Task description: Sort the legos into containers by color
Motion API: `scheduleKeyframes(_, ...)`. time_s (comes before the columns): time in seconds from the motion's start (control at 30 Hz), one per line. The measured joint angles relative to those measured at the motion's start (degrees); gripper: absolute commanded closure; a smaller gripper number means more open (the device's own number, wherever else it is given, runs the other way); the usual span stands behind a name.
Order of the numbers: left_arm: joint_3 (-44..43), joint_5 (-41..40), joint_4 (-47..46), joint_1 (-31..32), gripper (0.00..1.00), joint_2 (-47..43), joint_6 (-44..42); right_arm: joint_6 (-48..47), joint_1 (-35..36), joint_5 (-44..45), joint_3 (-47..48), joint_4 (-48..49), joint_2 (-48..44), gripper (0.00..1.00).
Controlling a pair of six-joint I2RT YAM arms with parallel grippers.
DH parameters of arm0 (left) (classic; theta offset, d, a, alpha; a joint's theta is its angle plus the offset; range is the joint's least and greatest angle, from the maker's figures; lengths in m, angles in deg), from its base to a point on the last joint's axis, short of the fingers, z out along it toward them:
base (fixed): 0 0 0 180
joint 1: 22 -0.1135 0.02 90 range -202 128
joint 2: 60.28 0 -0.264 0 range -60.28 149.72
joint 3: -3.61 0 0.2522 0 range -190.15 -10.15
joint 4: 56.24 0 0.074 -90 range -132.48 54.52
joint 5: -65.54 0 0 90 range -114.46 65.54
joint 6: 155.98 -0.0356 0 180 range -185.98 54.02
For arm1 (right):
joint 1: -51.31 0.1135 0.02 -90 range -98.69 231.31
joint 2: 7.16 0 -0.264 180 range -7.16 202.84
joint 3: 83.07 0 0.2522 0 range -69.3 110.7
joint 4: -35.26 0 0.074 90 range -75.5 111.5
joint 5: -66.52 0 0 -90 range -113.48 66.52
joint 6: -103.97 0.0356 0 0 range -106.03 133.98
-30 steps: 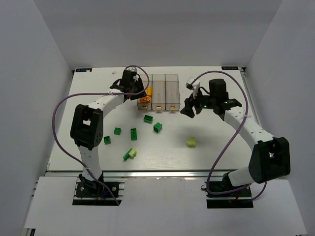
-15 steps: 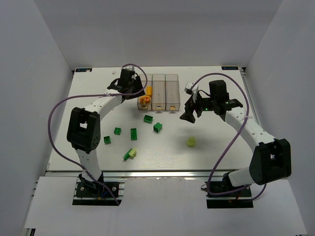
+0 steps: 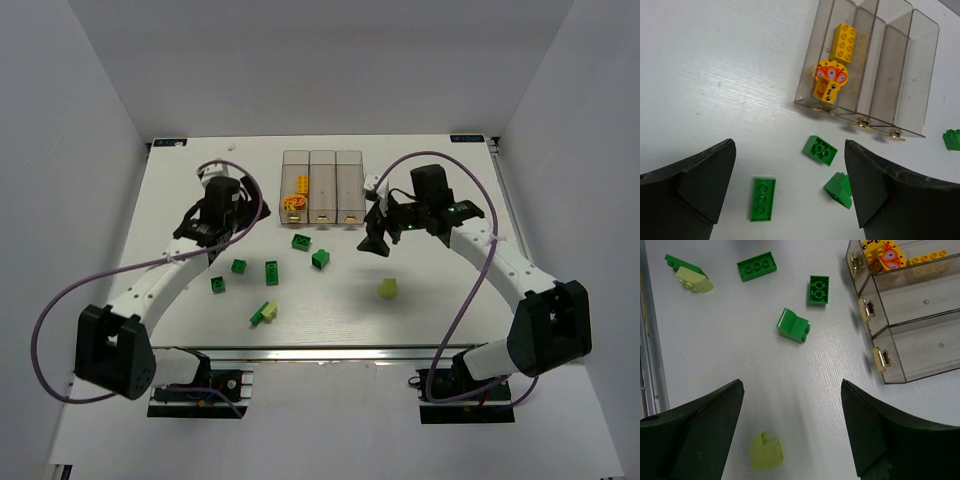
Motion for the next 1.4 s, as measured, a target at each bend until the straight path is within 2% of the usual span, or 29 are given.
scheduleKeyframes(0.17,8.72,-1.42,0.61,-0.42,0.02,-8.61,2.95,0.59,2.78,3.13,0.00,-0.37,0.46,0.14)
scheduleKeyframes(0.3,13.92,-0.37,-0.39,-0.48,0.03,-14.88,3.45,-3.26,2.73,3.93,0.00,-2.14,0.48,0.11)
scheduleKeyframes(0.43,20.46,4.07,-4.72,-0.48,0.06,-22.03,1.40,-5.79,1.77,4.04,0.02,-3.10,1.55,0.12)
scheduleKeyframes(0.57,25.22,9.75,-9.11,-0.48,0.07,-26.62,-1.11,-3.28,-0.42,5.68,0.04,-2.47,3.74,0.12)
scheduleKeyframes(0.67,25.73,13.35,-11.04,-0.48,0.07,-26.18,-2.23,1.84,-2.08,11.19,0.04,0.72,4.39,0.12)
scheduleKeyframes(0.73,25.73,15.26,-12.44,-0.48,0.07,-24.96,-2.38,5.33,-3.63,14.69,0.04,2.82,4.74,0.16)
scheduleKeyframes(0.93,25.90,18.36,-16.33,-0.48,0.07,-21.14,-1.55,13.94,-12.35,22.27,3.04,5.40,10.67,0.19)
scheduleKeyframes(1.2,25.90,19.30,-19.21,-0.48,0.06,-18.51,-0.61,11.72,-18.10,24.04,9.68,3.50,20.63,0.17)
scheduleKeyframes(1.4,25.90,19.30,-19.26,-0.48,0.06,-18.38,-0.07,4.70,-20.31,24.00,17.38,-0.50,28.02,0.25)
